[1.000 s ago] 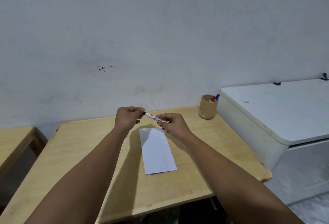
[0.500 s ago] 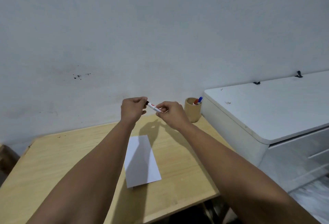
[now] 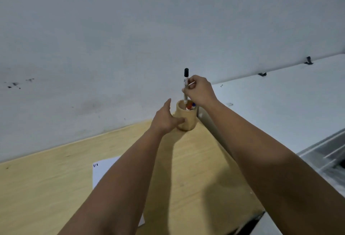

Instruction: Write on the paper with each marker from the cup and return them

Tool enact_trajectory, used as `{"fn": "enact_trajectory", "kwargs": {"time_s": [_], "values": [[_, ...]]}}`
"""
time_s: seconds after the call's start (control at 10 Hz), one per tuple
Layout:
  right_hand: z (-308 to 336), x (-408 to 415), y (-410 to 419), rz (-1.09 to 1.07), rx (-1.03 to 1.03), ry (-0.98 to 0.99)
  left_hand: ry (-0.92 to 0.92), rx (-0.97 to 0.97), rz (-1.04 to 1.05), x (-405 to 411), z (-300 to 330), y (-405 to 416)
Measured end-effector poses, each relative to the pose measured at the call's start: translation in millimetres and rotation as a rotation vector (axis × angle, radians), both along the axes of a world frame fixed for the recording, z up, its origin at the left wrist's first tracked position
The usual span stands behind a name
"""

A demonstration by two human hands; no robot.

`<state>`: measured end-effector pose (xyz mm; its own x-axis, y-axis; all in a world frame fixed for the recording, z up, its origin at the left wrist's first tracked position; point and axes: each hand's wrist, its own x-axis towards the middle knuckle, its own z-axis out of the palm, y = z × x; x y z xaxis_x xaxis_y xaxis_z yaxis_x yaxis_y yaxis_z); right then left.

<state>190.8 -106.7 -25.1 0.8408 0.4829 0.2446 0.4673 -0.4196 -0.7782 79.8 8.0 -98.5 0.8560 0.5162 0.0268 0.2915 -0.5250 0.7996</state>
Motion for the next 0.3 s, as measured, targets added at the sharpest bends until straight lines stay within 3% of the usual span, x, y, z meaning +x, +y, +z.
{"fn": "enact_trajectory", "kwargs": {"time_s": [0.1, 0.3], "values": [[-20, 5, 6, -0.013, -0.052, 0.055, -0.037, -0.057, -0.001, 15, -14, -7], [-32, 5, 11, -0.002, -0.014, 0.078, -0.03, 0.013, 0.053, 9, -22, -12]]}}
